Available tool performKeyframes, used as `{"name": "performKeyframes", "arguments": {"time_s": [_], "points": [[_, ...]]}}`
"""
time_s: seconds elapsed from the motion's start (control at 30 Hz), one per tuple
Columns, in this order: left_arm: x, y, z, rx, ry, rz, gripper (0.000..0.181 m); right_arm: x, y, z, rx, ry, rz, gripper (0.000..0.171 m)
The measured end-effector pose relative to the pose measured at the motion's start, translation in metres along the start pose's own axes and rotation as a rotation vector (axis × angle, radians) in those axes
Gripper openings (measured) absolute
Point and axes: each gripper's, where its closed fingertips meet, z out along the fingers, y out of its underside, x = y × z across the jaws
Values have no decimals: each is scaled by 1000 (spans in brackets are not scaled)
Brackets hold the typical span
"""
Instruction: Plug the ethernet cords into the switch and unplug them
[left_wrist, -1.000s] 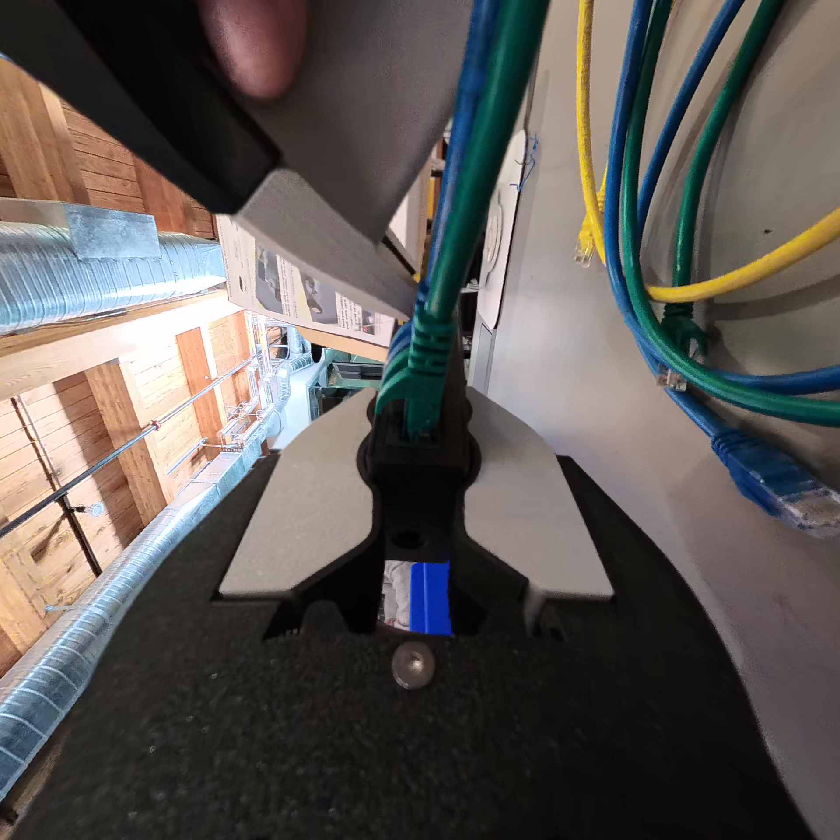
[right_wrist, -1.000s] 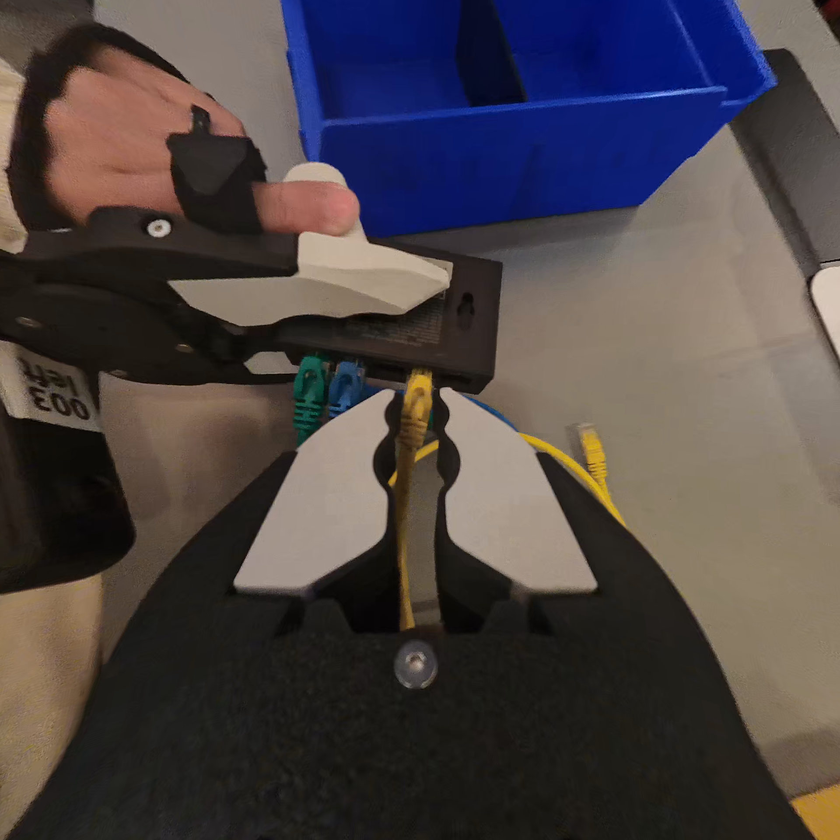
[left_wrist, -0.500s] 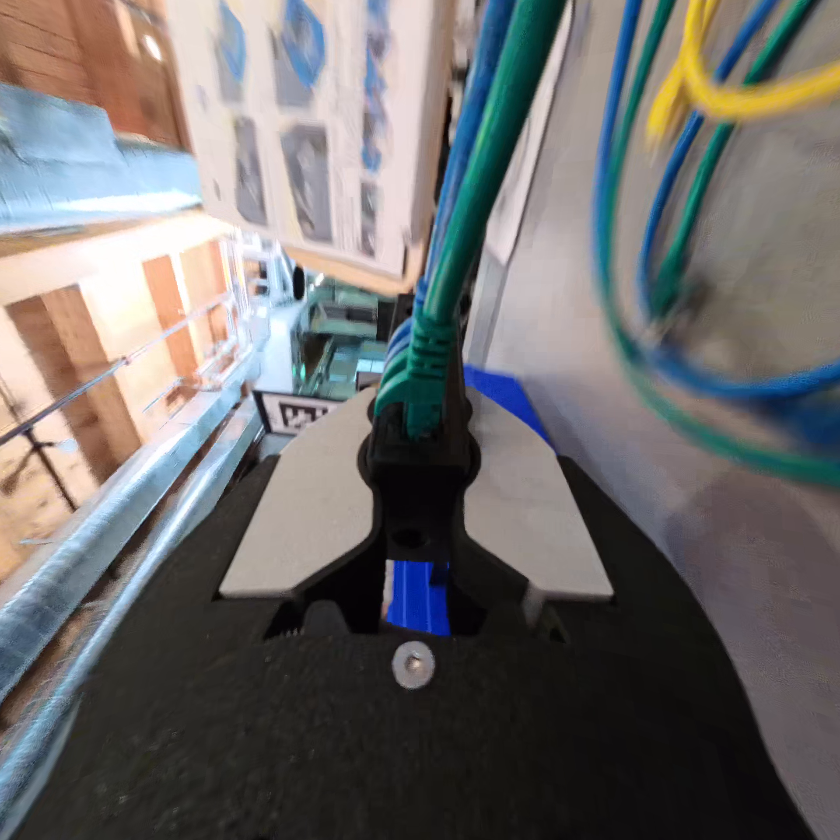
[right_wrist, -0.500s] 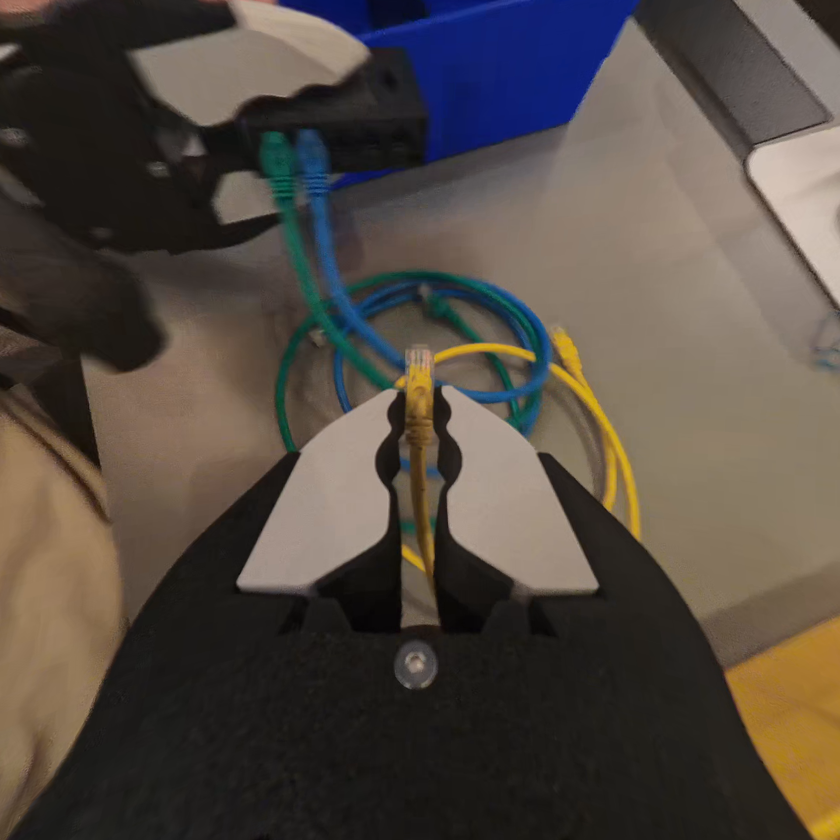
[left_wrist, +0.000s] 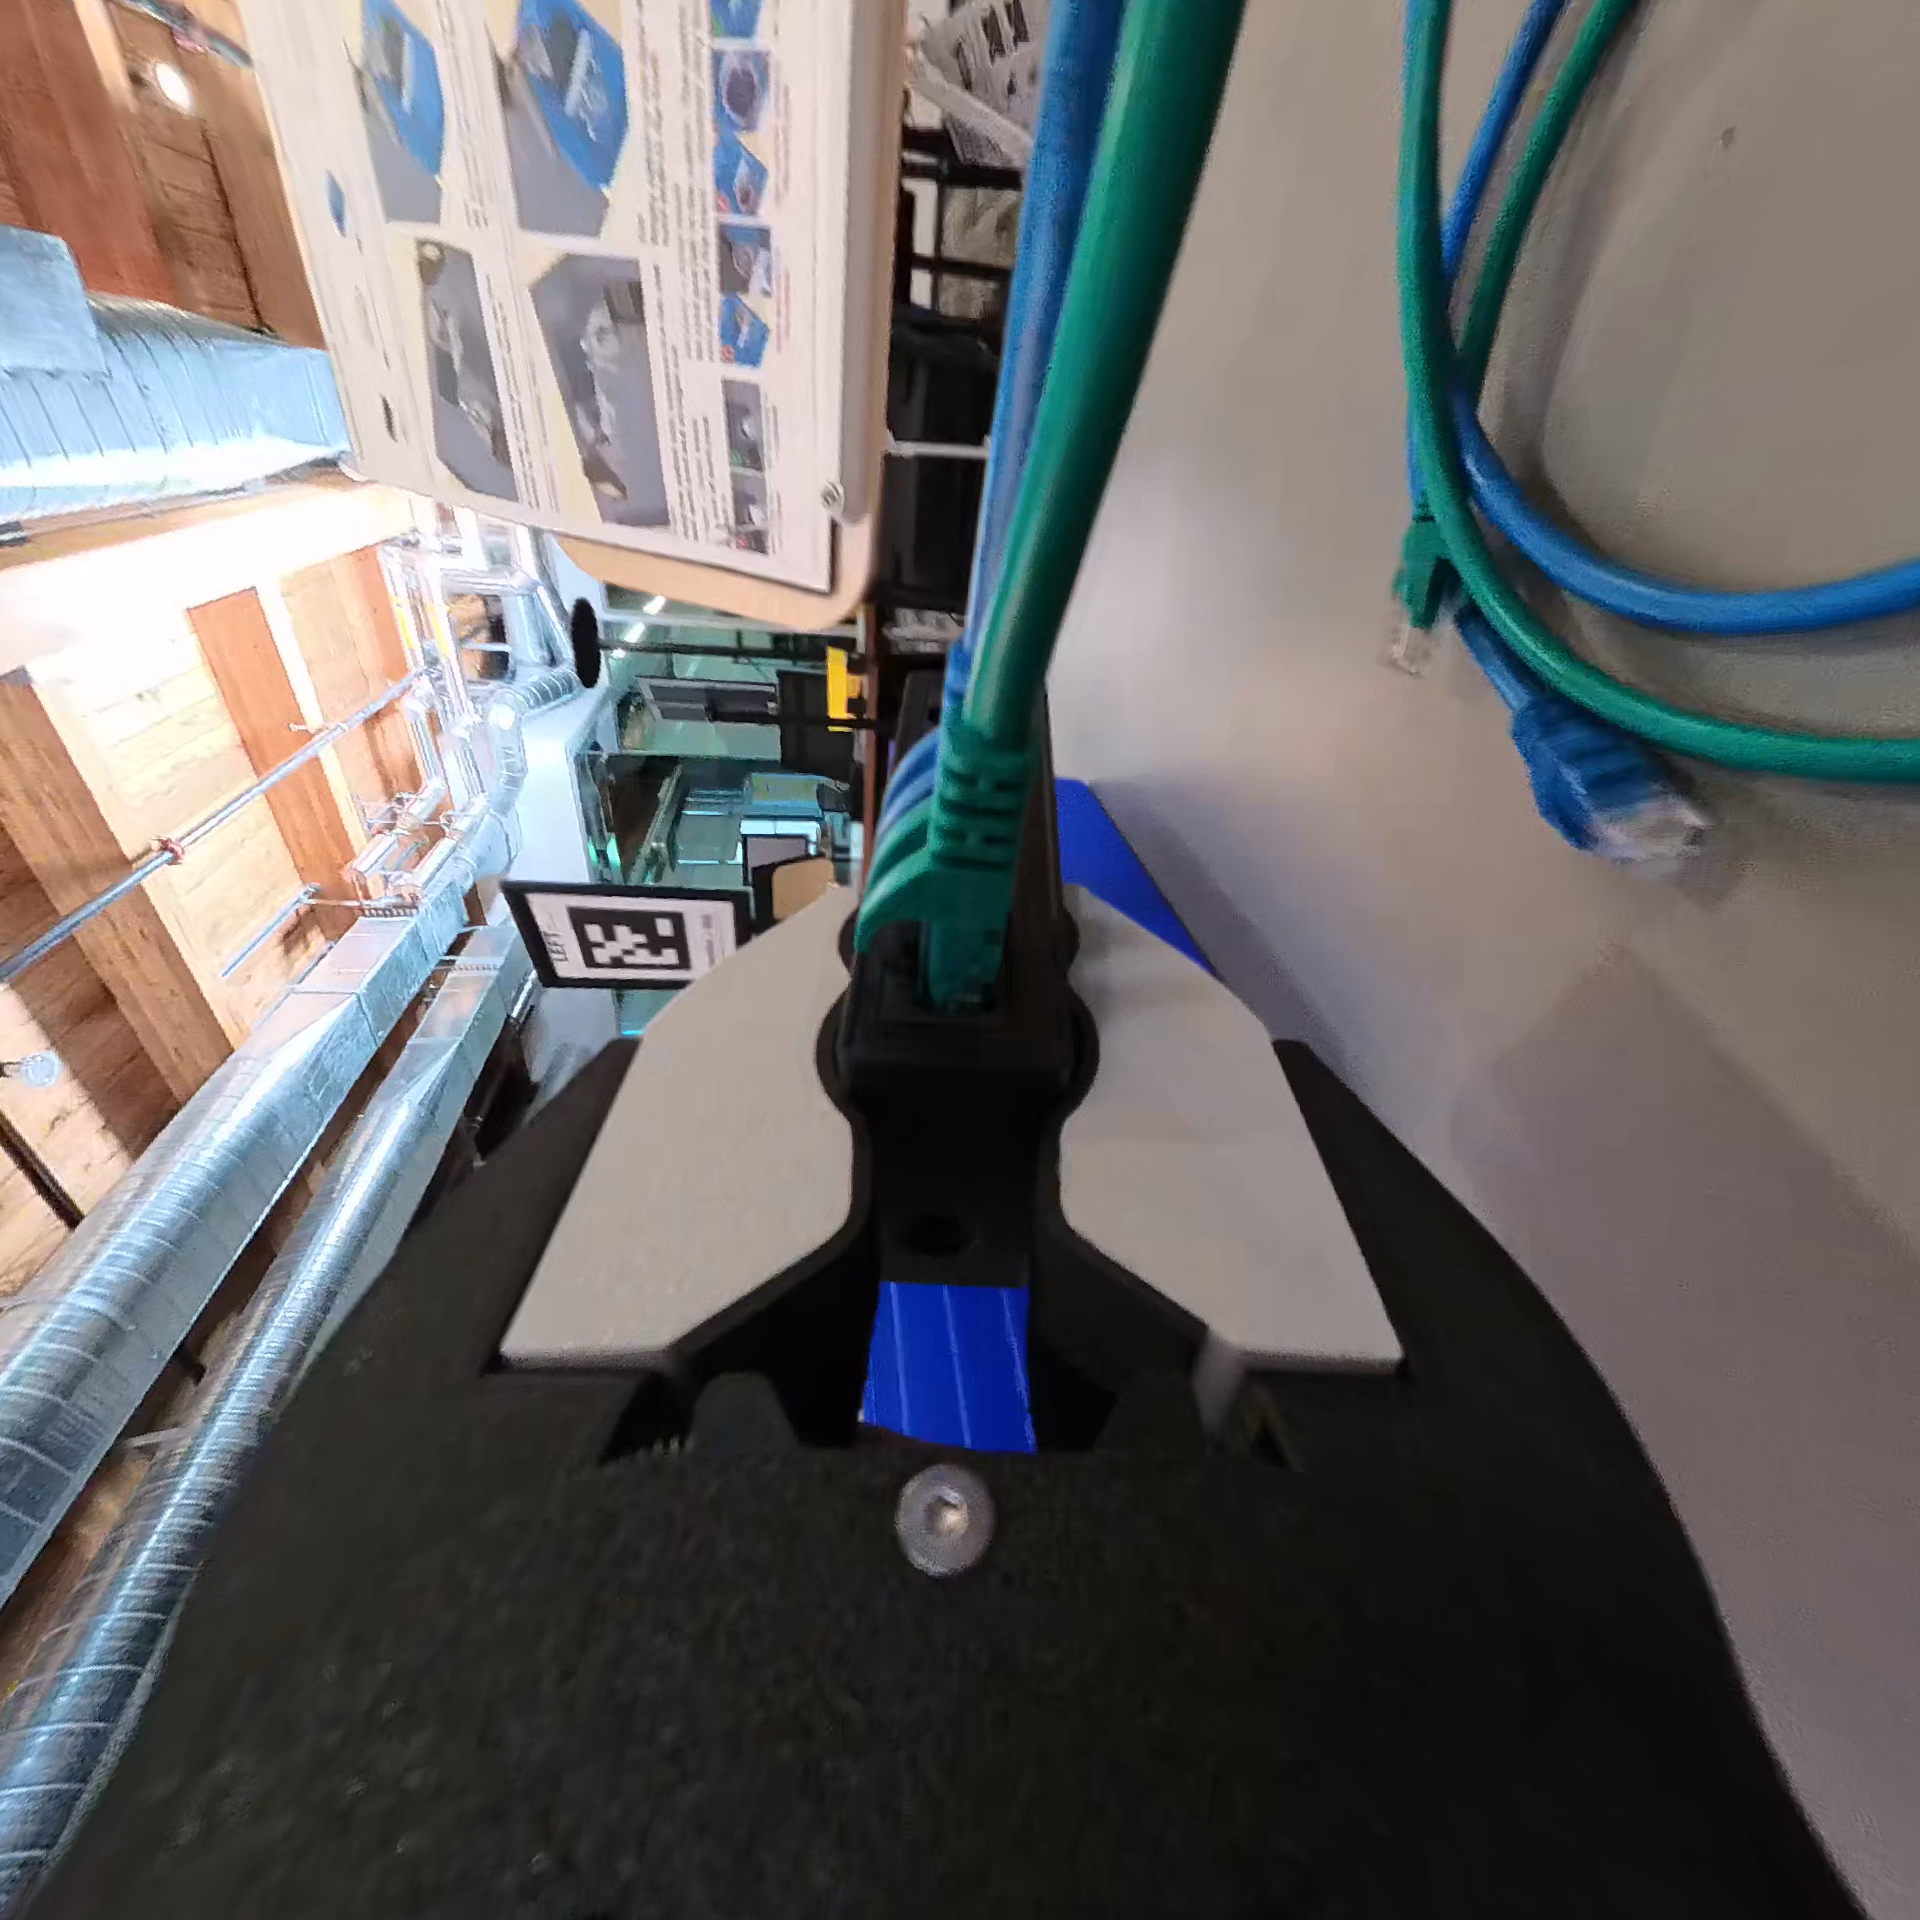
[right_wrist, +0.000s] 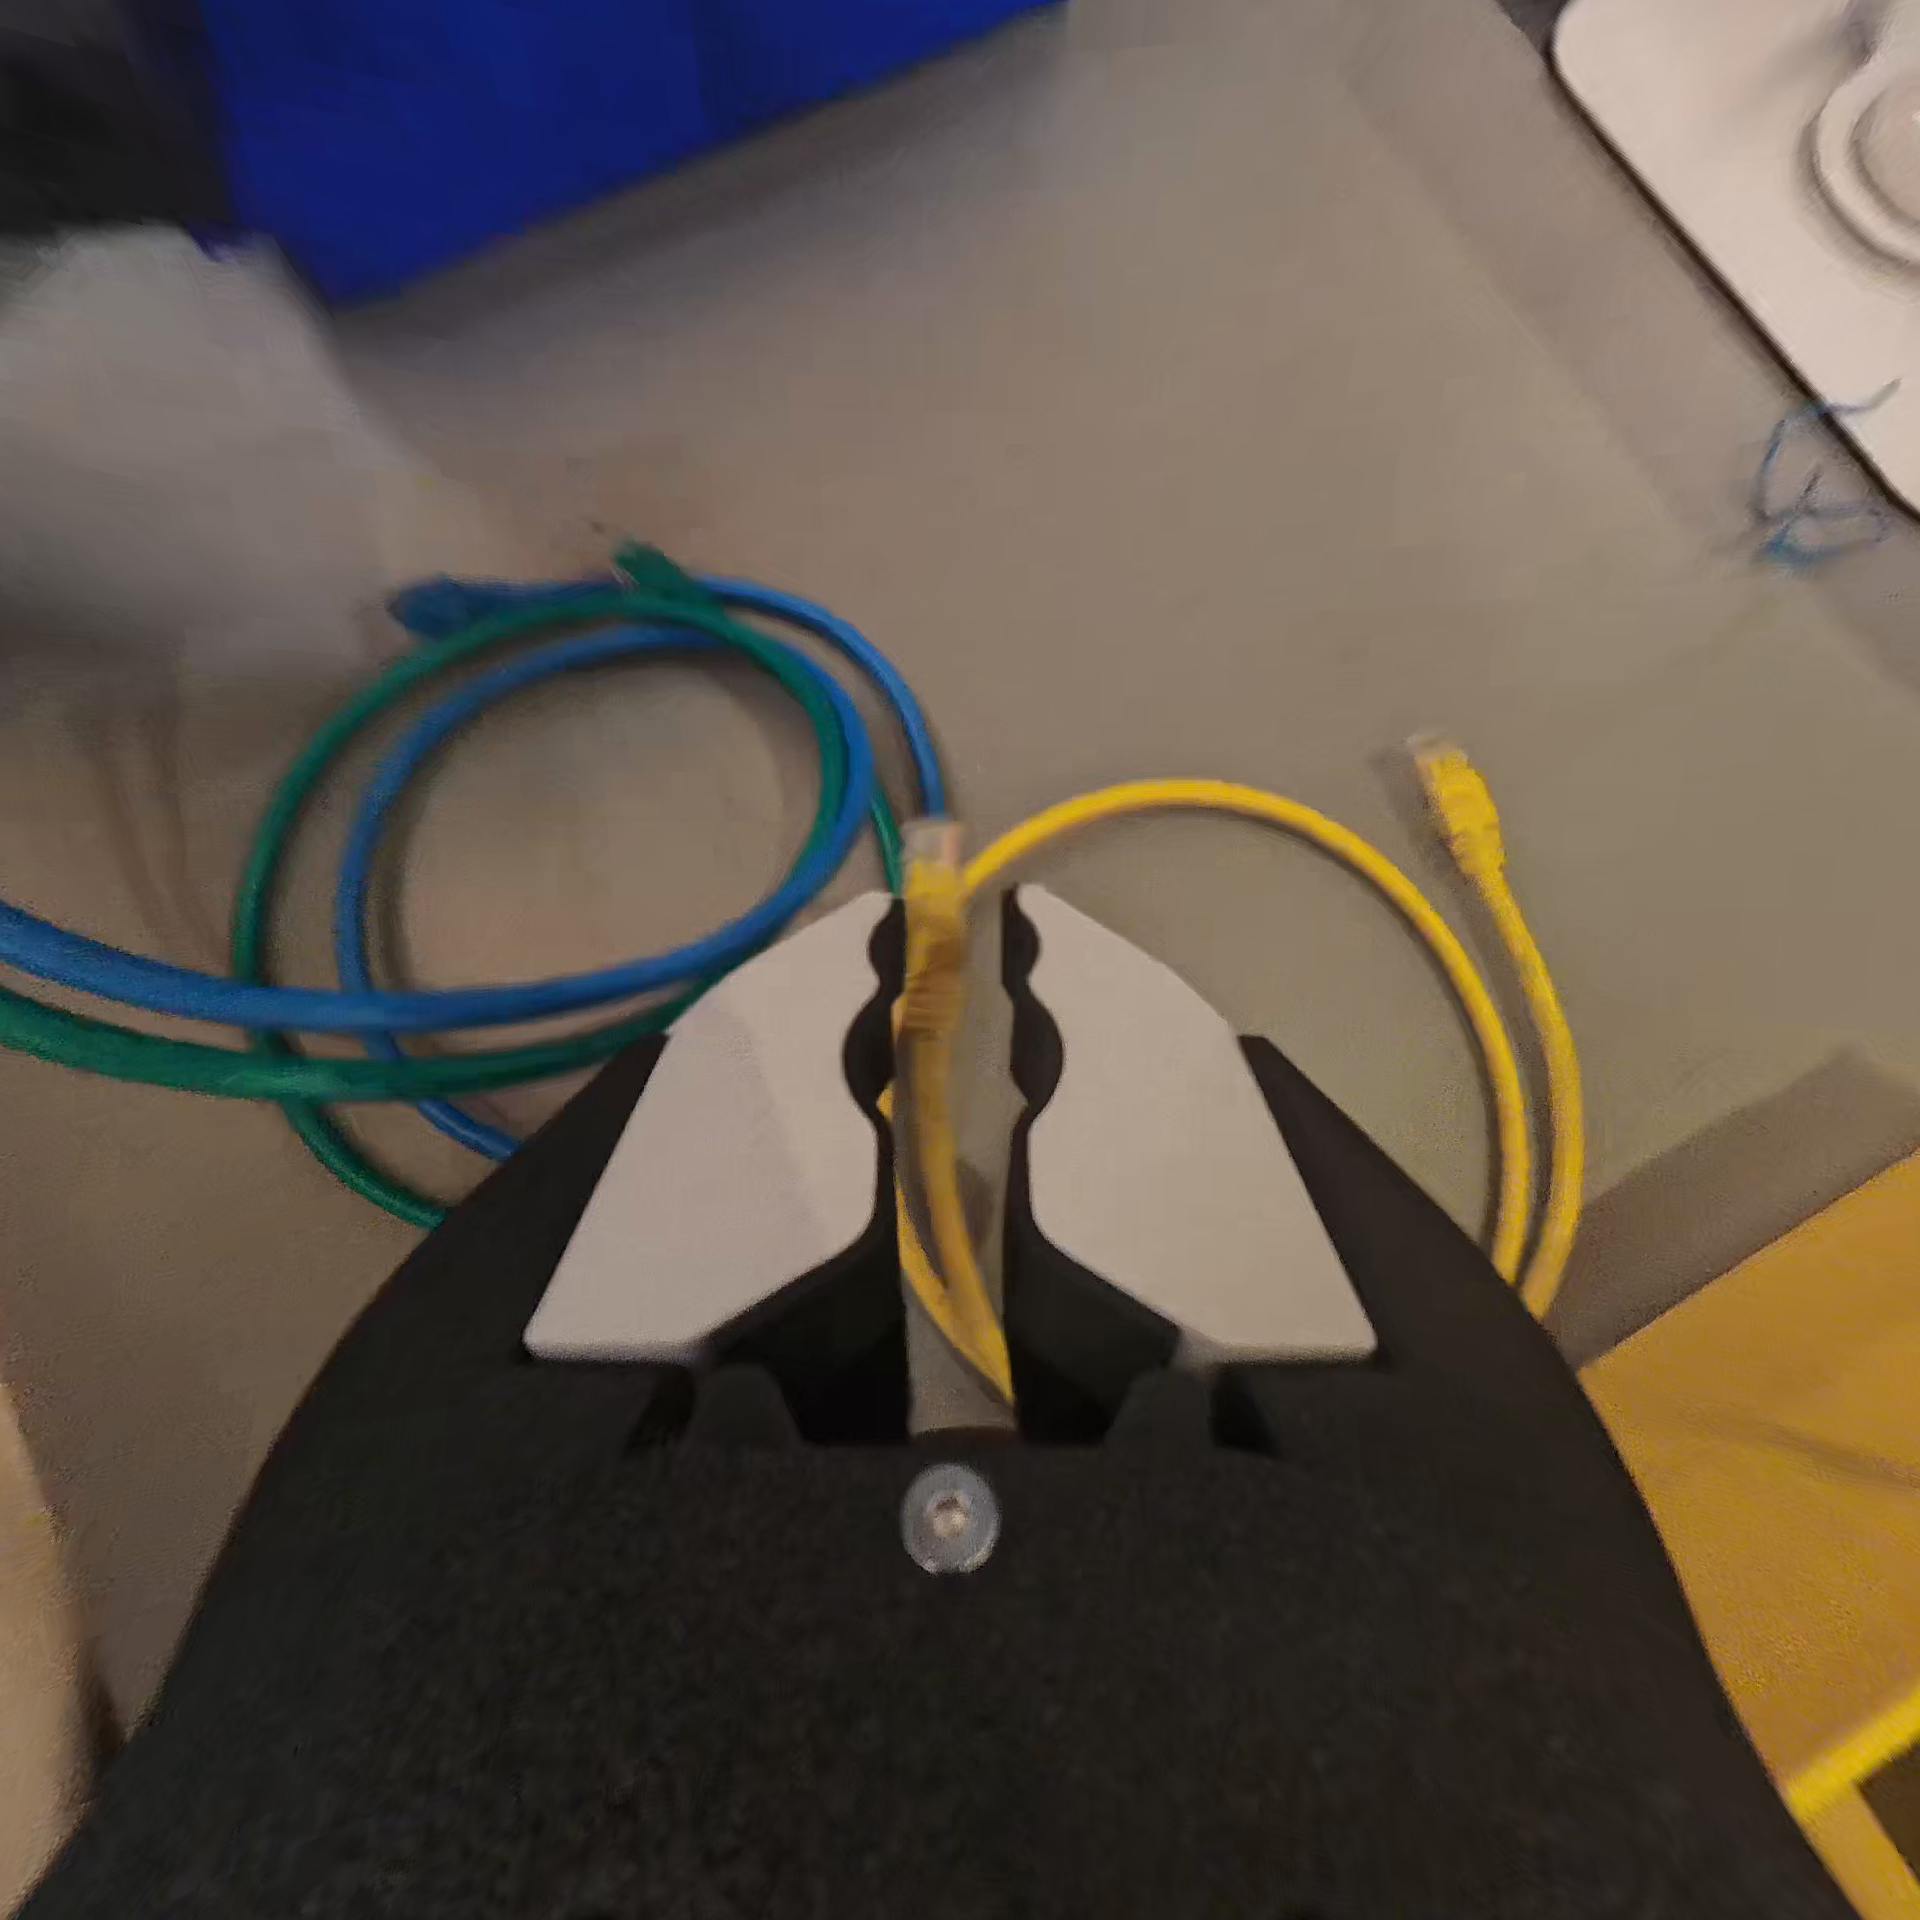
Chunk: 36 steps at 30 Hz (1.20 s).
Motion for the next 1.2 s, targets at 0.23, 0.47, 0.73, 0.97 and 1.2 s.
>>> {"name": "performKeyframes", "arguments": {"time_s": [0.23,0.47,0.73,0.97,1.2], "points": [[24,31,-25,-47,64,20,31,-13,29,-35,-190,235,-112,41],[25,31,-26,-25,71,37,30,-22,69,12,-382,176,-134,30],[24,31,-30,-9,88,14,30,-9,82,20,-455,111,39,7],[25,26,-32,7,93,15,30,-15,65,12,-364,128,-14,6],[28,25,-33,7,107,18,30,-13,-34,-64,-80,206,-92,6]]}}
